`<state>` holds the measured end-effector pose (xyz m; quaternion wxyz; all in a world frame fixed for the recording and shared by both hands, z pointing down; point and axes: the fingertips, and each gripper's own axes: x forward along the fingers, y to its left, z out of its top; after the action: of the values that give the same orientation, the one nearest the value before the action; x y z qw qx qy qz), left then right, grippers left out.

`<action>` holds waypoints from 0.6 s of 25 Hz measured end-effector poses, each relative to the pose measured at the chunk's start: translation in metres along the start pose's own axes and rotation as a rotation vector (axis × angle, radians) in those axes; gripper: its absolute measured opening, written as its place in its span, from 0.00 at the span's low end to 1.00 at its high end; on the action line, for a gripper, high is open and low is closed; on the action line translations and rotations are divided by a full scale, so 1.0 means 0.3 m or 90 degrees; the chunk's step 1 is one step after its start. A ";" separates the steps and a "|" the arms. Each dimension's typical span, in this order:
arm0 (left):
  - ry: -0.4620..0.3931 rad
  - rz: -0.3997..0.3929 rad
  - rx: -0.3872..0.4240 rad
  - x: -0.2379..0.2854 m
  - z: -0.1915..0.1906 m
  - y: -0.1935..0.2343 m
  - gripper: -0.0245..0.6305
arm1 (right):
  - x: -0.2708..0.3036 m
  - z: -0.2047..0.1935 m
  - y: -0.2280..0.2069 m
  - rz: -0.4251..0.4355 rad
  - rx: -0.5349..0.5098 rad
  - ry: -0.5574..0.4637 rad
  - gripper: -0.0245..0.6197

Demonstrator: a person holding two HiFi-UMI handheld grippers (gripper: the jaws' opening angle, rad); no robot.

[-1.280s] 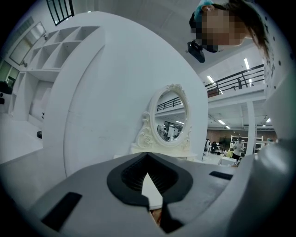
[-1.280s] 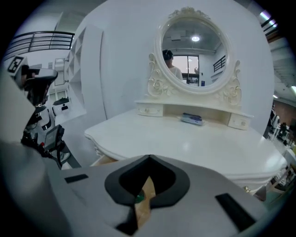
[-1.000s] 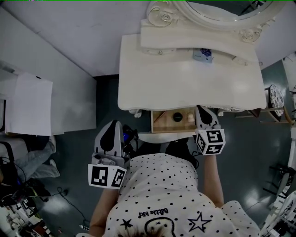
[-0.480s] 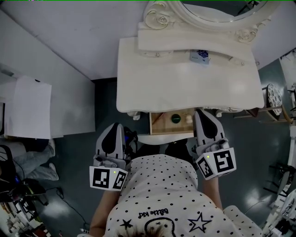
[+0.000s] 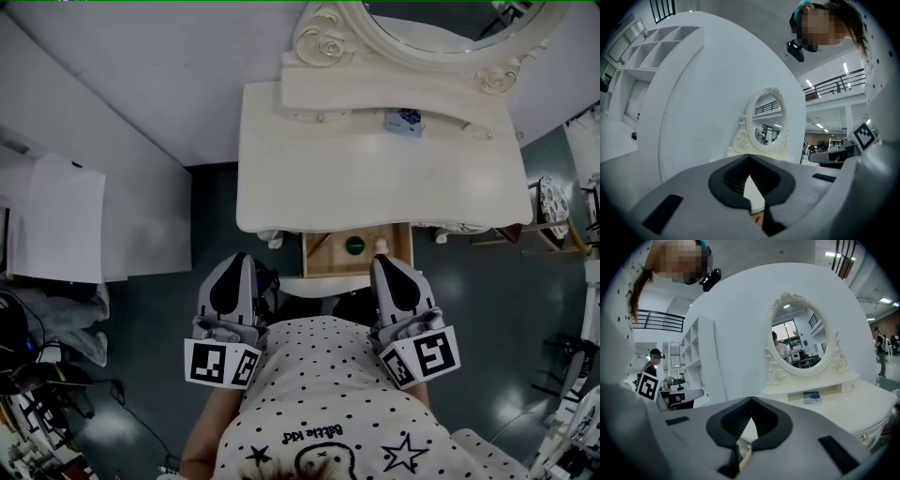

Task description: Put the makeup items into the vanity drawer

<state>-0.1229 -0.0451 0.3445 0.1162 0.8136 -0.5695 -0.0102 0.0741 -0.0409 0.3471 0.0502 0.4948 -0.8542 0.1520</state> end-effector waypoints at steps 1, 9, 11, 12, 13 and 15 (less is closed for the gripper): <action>0.000 0.000 0.000 -0.002 0.002 -0.001 0.03 | 0.000 -0.003 0.009 0.005 -0.004 0.003 0.05; -0.003 0.007 -0.001 -0.006 0.003 -0.002 0.03 | 0.001 -0.009 0.000 0.009 0.002 0.006 0.05; -0.003 0.008 -0.001 -0.008 0.005 0.000 0.03 | 0.002 -0.010 0.000 0.010 0.003 0.006 0.05; -0.003 0.010 0.000 -0.008 0.005 0.001 0.03 | 0.004 -0.012 -0.001 0.012 0.004 0.007 0.05; -0.002 0.011 0.001 -0.008 0.006 0.001 0.03 | 0.006 -0.014 -0.002 0.013 0.005 0.008 0.05; -0.002 0.014 0.002 -0.010 0.006 0.003 0.03 | 0.010 -0.020 -0.007 0.013 0.007 0.011 0.05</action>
<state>-0.1252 -0.0430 0.3426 0.1143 0.8073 -0.5789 -0.0096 0.0739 -0.0424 0.3541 0.0532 0.4847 -0.8580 0.1613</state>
